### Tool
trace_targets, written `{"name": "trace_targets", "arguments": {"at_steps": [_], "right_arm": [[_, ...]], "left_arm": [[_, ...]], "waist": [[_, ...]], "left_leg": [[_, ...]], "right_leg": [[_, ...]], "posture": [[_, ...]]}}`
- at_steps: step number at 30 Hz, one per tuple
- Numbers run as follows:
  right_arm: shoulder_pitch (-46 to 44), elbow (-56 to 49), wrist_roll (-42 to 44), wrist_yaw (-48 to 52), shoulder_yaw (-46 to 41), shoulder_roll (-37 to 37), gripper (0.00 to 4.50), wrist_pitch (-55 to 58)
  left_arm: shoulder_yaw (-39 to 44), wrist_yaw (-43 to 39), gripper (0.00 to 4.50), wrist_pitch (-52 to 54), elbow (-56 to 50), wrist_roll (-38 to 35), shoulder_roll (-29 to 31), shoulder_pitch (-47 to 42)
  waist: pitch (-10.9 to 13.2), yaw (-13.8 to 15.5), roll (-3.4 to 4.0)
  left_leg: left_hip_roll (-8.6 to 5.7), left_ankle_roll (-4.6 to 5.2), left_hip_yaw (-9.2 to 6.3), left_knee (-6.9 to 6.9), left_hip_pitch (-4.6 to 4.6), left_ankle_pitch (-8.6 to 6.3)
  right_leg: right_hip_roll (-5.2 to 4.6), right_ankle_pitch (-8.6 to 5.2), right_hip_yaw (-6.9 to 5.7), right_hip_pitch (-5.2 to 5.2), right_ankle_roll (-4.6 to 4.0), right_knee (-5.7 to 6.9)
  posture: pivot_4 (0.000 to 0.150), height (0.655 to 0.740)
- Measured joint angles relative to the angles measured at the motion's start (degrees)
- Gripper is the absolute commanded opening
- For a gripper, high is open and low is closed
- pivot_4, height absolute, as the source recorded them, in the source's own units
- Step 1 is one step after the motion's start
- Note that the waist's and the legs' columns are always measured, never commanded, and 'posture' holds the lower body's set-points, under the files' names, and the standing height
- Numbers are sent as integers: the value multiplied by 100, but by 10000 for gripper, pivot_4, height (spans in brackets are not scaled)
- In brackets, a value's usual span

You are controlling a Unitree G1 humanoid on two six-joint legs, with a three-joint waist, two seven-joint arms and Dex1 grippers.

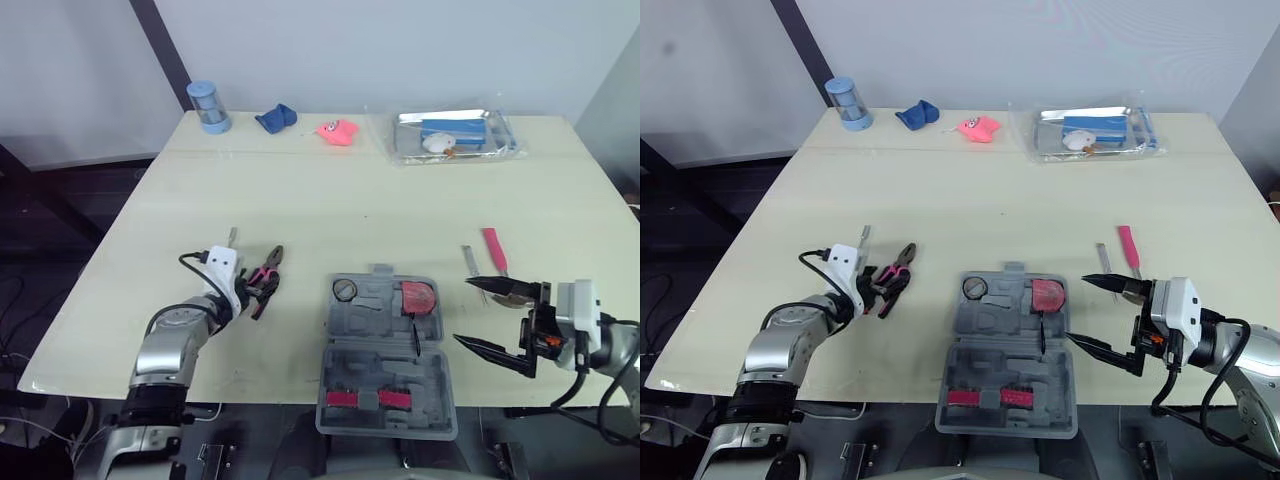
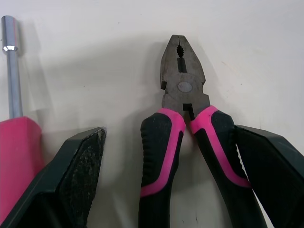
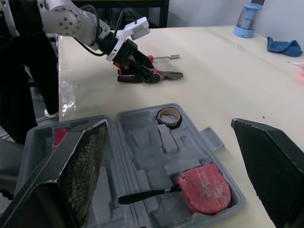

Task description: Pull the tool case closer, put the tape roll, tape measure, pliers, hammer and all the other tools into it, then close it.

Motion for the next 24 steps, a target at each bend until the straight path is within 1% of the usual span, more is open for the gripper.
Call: {"name": "trace_targets", "arguments": {"at_steps": [1, 2, 4, 5, 17, 22, 24], "right_arm": [[-5, -1, -1, 0, 2, 0, 45000, 0], [-6, -3, -1, 0, 6, 0, 45000, 0], [-11, -10, -2, 2, 27, 0, 45000, -1], [-16, -13, -3, 2, 50, 0, 45000, -1], [-162, -1, -25, 93, 64, 0, 45000, -28], [-203, 73, -40, 92, 64, -1, 45000, -16], [-374, 105, -66, 34, 66, -58, 45000, 117]], "left_arm": [[-2, -38, 39713, -3, 21, 15, 0, -17], [-6, -60, 37869, 0, 32, 20, -1, -32], [-21, -71, 28539, 5, 46, 28, -11, -52], [-23, -73, 24641, 8, 49, 33, -11, -67], [-28, -122, 24481, 25, -3, 80, 19, -45], [-129, -492, 24481, 29, -196, 85, 290, 13], [-302, -1122, 24481, 12, -514, 76, 727, -54]], "waist": [[0, 4, 0], [0, 4, 0], [0, 2, 0], [0, 2, 0], [-1, 0, 3], [3, -12, -4], [4, -10, -6]], "left_leg": [[0, 0, 0, 0, 0, 0], [-1, 0, 0, 0, 0, 0], [-1, 0, 0, 0, 0, 0], [-1, 0, 0, 0, 0, 0], [-1, 0, -1, 1, -1, 0], [-1, 0, -3, 1, -4, 0], [-1, 0, -3, 1, -5, 0]], "right_leg": [[0, 0, 0, 0, 0, 0], [-1, 0, 0, 1, 0, 0], [-1, 0, 0, 0, 0, 0], [-1, 0, 0, 0, 0, 0], [-1, 0, 0, 0, 0, 0], [0, 0, -2, -2, 0, -1], [0, 0, -4, -2, 0, -1]], "posture": [[1500, 7400], [1500, 7400], [1500, 7400], [1500, 7400], [1500, 7400], [1500, 7400], [1500, 7400]]}}
